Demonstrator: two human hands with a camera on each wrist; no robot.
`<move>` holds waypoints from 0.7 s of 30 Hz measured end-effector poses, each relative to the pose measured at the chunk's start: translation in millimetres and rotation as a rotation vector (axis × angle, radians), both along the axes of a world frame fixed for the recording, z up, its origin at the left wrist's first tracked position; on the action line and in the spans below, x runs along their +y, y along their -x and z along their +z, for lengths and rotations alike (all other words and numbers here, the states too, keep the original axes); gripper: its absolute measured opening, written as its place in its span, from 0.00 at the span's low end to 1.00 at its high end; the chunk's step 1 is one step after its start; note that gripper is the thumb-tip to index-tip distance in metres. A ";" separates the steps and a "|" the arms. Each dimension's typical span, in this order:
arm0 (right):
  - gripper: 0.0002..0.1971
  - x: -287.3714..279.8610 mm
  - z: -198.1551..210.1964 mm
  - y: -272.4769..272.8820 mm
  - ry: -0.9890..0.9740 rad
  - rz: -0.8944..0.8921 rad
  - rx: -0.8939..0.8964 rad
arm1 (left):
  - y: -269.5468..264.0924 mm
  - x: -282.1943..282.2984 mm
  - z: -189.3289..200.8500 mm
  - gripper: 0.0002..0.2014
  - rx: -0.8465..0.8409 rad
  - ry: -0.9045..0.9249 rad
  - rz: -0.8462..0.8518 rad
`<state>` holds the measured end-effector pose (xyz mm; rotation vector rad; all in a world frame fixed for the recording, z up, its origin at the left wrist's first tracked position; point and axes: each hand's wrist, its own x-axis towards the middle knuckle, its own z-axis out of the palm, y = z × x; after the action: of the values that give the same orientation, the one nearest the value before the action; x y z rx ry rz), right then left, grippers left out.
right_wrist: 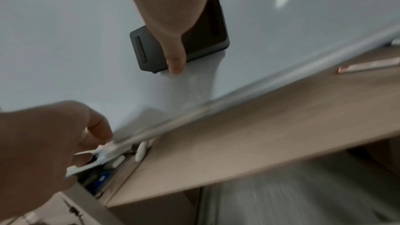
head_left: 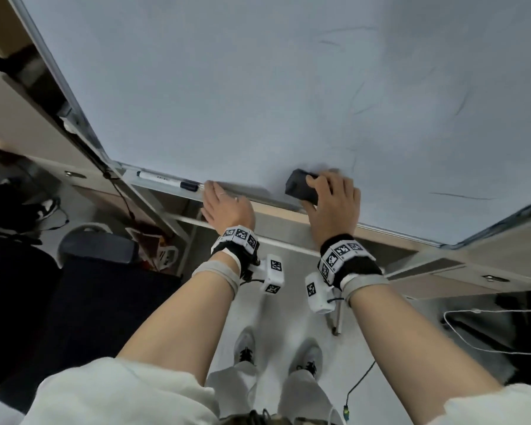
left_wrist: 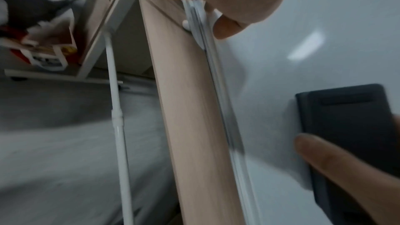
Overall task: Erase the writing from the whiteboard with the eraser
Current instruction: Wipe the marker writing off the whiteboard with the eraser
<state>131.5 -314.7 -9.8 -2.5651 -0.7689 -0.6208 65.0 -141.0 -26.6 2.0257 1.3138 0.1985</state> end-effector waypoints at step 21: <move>0.29 -45.9 55.5 -32.8 0.025 0.117 0.033 | -35.1 -71.1 29.8 0.35 -0.118 0.328 0.022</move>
<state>164.2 -360.5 45.7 -2.5241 -0.9132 -0.5343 100.1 -212.1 3.2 1.6989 1.2080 0.1027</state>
